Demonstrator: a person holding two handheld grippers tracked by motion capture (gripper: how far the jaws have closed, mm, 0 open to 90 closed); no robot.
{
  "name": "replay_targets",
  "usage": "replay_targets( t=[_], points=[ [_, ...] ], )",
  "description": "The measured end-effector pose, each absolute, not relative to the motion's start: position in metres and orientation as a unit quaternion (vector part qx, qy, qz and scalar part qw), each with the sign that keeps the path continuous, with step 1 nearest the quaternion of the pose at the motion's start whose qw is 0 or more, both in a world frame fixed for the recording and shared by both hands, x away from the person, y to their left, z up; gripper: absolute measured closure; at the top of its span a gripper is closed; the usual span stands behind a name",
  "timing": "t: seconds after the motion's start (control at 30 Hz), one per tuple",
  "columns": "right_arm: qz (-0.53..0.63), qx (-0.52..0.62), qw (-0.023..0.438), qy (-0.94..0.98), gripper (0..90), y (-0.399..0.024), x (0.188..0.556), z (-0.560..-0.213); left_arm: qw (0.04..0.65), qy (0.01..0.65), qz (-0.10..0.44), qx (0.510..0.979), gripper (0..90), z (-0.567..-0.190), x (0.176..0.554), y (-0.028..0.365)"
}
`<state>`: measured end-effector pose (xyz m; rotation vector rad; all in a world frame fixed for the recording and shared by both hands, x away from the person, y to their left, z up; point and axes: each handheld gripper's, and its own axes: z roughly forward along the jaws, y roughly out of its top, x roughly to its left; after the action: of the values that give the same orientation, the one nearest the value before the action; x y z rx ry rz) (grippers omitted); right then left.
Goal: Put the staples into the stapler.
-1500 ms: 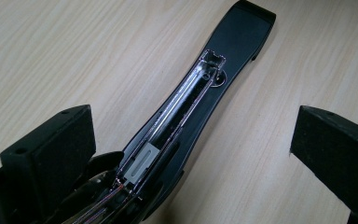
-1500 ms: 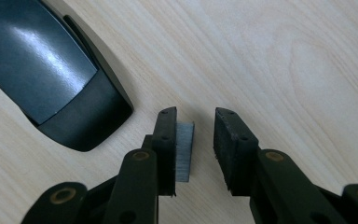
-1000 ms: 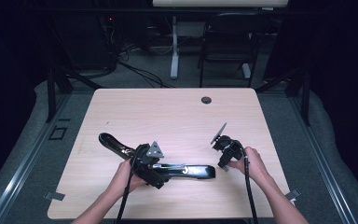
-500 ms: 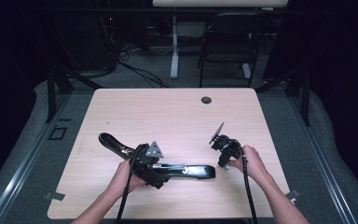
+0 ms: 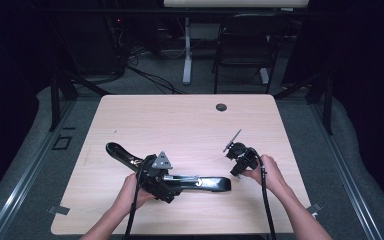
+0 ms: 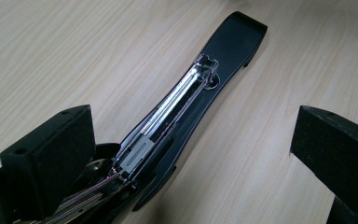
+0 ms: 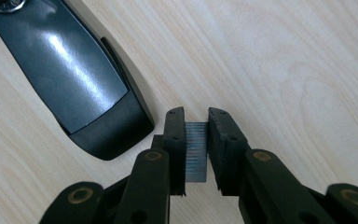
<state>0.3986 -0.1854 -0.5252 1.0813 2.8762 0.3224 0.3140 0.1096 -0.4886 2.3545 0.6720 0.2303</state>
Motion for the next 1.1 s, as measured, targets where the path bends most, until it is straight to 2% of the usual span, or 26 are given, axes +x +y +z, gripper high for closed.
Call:
replay_targets(
  t=[0.7, 0.9, 1.1],
  points=[
    [0.168, 0.321, 0.059, 0.93, 77.8, -0.181, 0.391, -0.511, 0.347, 0.266, 0.085, 0.895, 0.1, -0.487, 0.295, 0.126],
    [0.166, 0.311, 0.047, 0.935, 77.7, -0.175, 0.39, -0.512, 0.356, 0.266, 0.073, 0.893, 0.1, -0.487, 0.29, 0.127],
    [0.178, 0.299, 0.054, 0.936, 77.7, -0.166, 0.386, -0.506, 0.351, 0.26, 0.075, 0.896, 0.1, -0.488, 0.286, 0.127]
  ],
)
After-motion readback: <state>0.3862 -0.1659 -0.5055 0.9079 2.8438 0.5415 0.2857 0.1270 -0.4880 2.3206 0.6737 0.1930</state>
